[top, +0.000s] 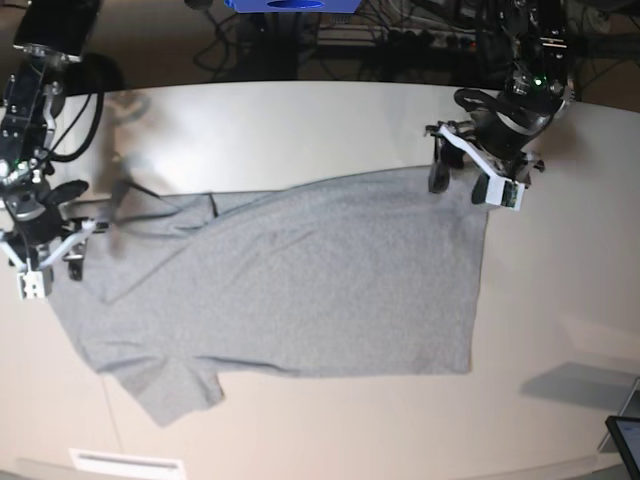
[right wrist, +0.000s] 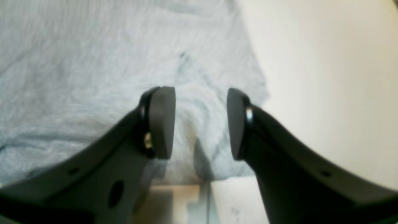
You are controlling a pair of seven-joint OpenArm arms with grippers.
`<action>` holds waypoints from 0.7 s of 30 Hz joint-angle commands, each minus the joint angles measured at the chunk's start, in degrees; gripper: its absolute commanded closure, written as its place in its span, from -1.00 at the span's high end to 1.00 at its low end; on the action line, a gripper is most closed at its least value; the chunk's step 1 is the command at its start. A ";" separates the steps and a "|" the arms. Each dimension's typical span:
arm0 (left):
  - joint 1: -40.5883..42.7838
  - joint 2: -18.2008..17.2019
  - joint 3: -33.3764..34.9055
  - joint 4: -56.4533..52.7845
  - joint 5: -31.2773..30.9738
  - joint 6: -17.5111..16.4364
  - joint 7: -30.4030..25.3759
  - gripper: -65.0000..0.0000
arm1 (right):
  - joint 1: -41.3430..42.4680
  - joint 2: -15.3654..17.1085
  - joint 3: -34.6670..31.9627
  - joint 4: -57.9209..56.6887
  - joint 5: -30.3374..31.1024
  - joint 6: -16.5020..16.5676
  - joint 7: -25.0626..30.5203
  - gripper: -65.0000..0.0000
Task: Fold the T-shirt properly
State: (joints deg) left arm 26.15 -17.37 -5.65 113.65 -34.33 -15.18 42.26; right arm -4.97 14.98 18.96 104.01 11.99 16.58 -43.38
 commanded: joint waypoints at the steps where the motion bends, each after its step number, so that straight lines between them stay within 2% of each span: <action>1: 1.32 -0.26 -0.55 0.95 -2.55 0.10 -1.43 0.21 | 0.44 0.62 0.60 1.53 0.28 -0.09 1.31 -0.19; 4: 4.31 1.67 -4.24 0.95 -11.26 0.10 -2.74 0.21 | -1.31 0.62 0.51 1.36 0.28 -0.09 1.57 -0.19; 7: 7.47 5.37 -13.03 0.95 -19.26 0.10 -2.57 0.21 | -2.54 0.53 0.51 1.18 0.28 -0.09 1.75 -0.19; 11: 11.61 8.53 -20.15 0.86 -26.55 0.10 -2.48 0.21 | -2.90 0.53 0.51 1.18 0.28 0.08 1.75 -0.19; 21: 6.95 8.62 -21.38 -8.90 -26.46 -0.07 -2.48 0.21 | -3.60 0.45 0.34 1.18 0.28 0.08 1.66 -0.19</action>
State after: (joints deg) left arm 33.28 -8.08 -26.74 103.79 -59.88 -14.81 40.88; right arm -9.10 14.59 19.11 104.14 11.97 16.64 -43.05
